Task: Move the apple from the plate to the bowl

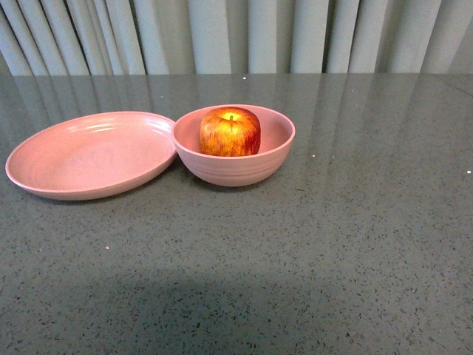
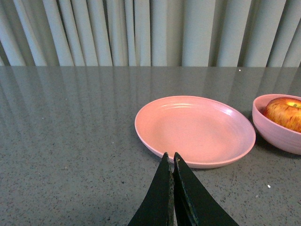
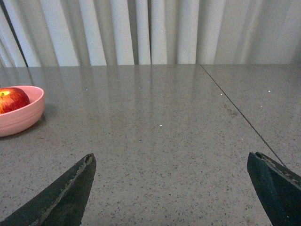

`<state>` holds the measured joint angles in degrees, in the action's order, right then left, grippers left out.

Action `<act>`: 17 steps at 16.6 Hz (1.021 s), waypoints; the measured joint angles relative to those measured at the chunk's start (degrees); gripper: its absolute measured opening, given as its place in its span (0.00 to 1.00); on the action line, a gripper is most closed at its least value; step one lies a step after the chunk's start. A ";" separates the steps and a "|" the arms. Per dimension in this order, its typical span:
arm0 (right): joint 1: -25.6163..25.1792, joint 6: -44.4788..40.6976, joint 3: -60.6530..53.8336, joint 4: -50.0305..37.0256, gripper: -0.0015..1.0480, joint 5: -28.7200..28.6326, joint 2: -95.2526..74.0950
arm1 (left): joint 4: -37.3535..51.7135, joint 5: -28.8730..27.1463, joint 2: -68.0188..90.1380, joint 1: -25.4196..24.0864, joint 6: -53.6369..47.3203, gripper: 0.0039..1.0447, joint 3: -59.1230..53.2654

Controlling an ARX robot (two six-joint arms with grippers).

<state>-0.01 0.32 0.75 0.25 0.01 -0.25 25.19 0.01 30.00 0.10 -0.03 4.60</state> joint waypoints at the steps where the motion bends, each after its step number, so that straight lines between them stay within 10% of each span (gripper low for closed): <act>1: 0.00 0.00 0.00 0.00 0.94 0.00 0.00 | -1.18 -0.02 -1.53 0.00 0.00 0.01 -0.63; 17: 0.00 0.00 0.00 0.02 0.94 0.02 0.00 | -24.33 0.15 -25.97 0.02 -0.02 0.01 -3.74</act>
<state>-0.01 0.32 0.75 0.27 0.03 -0.25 0.86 0.16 4.03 0.12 -0.05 0.86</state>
